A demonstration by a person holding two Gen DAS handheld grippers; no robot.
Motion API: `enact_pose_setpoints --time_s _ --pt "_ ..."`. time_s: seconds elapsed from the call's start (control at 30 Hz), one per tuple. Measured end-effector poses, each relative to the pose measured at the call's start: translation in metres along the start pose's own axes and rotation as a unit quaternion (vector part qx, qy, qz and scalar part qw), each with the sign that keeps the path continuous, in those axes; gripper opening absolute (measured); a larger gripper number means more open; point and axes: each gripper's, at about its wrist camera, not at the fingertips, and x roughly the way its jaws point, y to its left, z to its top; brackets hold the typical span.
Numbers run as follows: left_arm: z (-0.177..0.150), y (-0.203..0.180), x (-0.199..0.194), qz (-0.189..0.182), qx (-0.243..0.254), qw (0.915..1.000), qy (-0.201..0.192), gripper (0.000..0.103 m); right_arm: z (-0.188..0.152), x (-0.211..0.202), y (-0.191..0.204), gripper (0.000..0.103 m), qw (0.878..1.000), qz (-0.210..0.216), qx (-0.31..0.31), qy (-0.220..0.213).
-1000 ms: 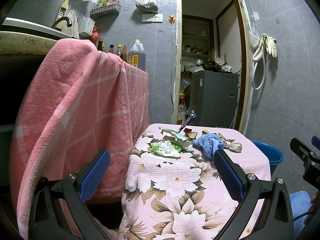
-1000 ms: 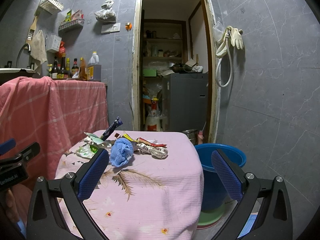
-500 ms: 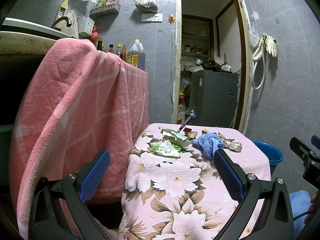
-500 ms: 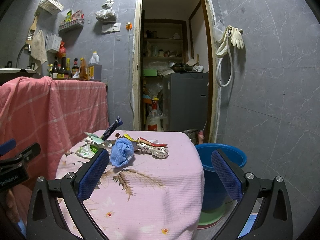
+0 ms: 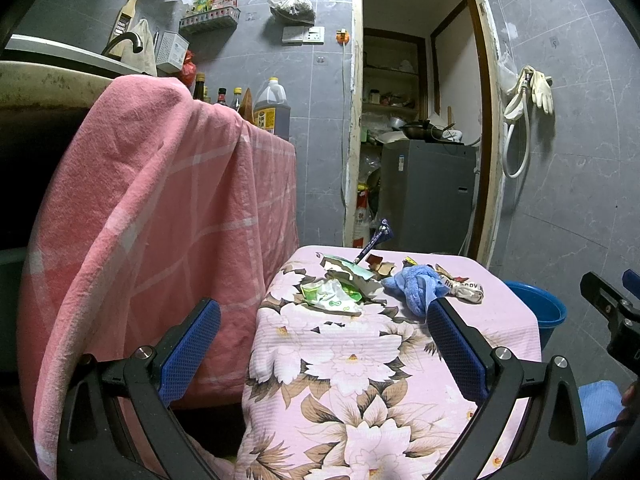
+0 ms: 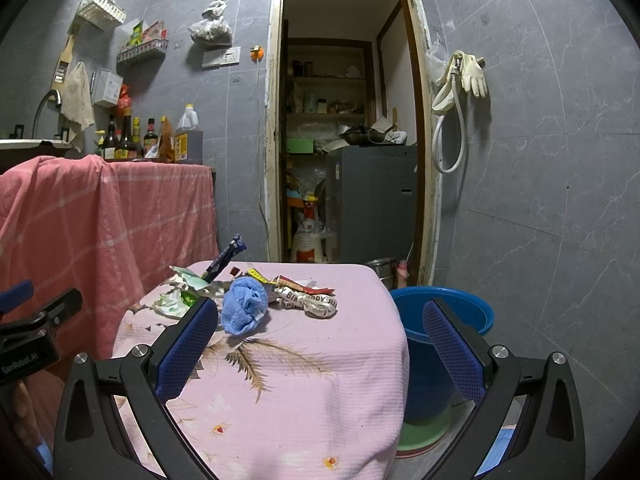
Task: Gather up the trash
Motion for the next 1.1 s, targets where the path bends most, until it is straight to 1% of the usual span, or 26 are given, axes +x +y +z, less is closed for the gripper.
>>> enact_pose_setpoints --time_s 1.0,1.07,1.1 --pt "-0.0028 -0.0015 -0.0009 0.002 0.001 1.0000 0.003 0.101 -0.0014 0.0013 -0.0023 0.103 1.000 0.001 0.002 0.001" --pt "-0.0085 -0.0021 0.0014 0.003 0.002 1.0000 0.005 0.101 -0.0020 0.0024 -0.0027 0.103 1.000 0.003 0.003 0.002" --pt "-0.0062 -0.0032 0.0074 0.005 0.003 1.0000 0.007 0.101 -0.0017 0.0019 -0.0030 0.103 1.000 0.004 0.003 0.003"
